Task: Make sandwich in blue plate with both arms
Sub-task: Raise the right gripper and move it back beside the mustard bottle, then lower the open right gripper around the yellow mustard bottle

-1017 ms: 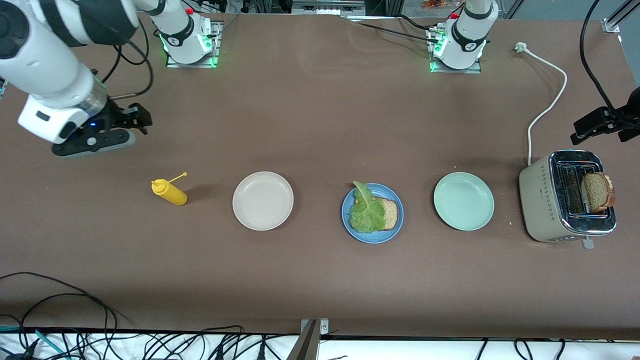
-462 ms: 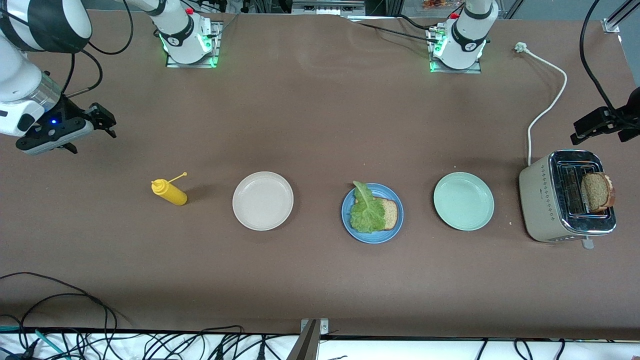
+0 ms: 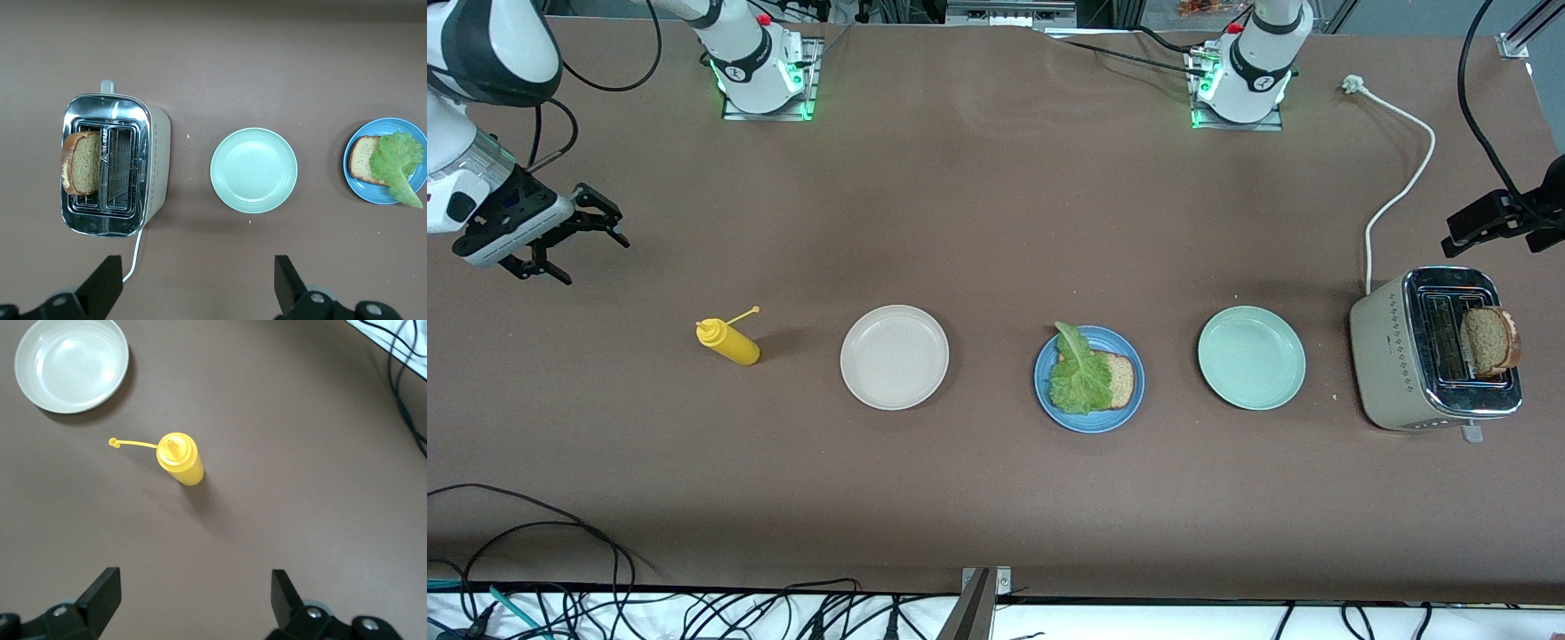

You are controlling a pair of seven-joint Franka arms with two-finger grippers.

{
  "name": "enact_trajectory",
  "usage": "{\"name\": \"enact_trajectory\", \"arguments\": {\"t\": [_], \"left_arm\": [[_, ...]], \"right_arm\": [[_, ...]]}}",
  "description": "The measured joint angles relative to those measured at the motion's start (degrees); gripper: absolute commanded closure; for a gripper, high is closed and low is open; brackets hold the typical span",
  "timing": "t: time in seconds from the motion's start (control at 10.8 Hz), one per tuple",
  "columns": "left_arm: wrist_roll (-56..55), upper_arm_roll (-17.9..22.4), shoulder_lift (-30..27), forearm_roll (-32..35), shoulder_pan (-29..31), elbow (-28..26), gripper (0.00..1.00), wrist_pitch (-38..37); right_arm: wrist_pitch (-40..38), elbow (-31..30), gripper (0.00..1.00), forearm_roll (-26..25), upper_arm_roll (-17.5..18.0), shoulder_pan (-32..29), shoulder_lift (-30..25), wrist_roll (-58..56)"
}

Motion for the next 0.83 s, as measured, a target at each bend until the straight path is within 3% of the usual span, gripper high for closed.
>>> {"name": "enact_trajectory", "arguments": {"t": [0.18, 0.37, 0.65, 0.83], "left_arm": [[0.0, 0.0, 0.0, 0.0, 0.0, 0.0, 0.0, 0.0], [0.0, 0.0, 0.0, 0.0, 0.0, 0.0, 0.0, 0.0], [0.0, 0.0, 0.02, 0.0, 0.0, 0.0, 0.0, 0.0], [0.0, 0.0, 0.04, 0.0, 0.0, 0.0, 0.0, 0.0]], "right_arm": [[1.9, -2.4, 0.0, 8.81, -1.63, 0.01, 0.15, -10.54], [2.26, -3.35, 0.0, 20.7, -2.6, 0.02, 1.57, -23.53], [0.97, -4.17, 0.0, 42.28, -4.94, -0.05, 8.94, -46.75], [-1.85, -4.33, 0.0, 52.1, -5.48, -1.32, 15.41, -56.91]]}}
